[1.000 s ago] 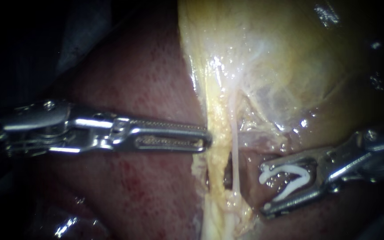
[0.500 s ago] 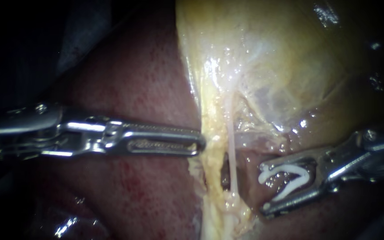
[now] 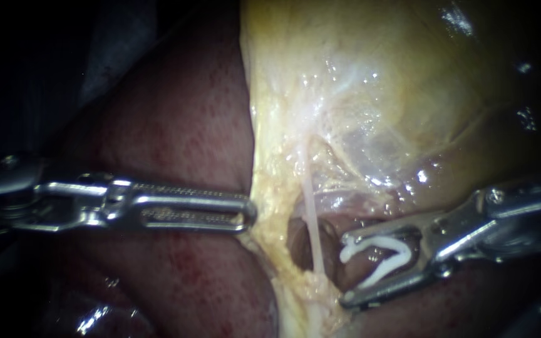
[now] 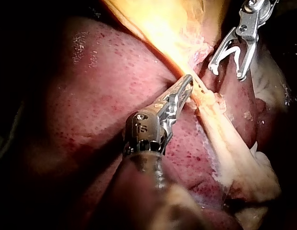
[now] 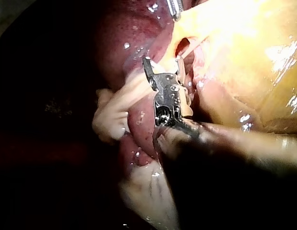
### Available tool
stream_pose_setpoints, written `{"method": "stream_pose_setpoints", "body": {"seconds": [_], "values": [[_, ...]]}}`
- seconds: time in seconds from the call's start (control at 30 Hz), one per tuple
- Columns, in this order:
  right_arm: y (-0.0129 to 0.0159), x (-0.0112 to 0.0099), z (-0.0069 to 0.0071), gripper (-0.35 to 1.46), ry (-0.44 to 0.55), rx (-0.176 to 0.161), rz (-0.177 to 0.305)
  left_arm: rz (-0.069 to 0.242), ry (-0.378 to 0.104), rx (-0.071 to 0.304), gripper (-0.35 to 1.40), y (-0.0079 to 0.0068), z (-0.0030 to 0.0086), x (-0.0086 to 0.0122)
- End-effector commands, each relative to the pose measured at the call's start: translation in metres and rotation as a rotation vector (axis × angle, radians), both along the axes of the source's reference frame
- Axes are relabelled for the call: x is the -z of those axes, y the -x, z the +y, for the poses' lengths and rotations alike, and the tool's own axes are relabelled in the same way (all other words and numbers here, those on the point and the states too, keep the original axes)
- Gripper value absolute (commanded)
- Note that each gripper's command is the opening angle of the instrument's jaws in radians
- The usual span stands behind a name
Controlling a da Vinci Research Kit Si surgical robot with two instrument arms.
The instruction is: Clipping first clip left tube
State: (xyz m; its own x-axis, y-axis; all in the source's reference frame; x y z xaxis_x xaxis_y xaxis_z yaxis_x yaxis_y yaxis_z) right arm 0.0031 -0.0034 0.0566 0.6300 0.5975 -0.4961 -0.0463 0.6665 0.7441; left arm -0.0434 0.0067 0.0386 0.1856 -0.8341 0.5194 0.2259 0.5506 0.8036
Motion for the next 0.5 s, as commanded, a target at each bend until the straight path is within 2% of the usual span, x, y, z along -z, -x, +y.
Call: {"method": "stream_pose_setpoints", "body": {"seconds": [0.03,0.27,0.5], "values": [[-0.0003,-0.0003,-0.0002,0.55,0.001,-0.003,0.002,0.000,0.000,0.001,-0.35,0.0000,0.0000,0.0002],[-0.0022,-0.0017,-0.0014,0.58,0.014,-0.013,-0.002,-0.005,0.000,0.006,-0.35,0.0003,-0.0002,0.0009],[-0.0034,-0.0028,-0.0017,0.58,0.014,-0.016,0.001,-0.004,0.000,0.007,-0.35,0.0004,-0.0003,0.0011]]}}
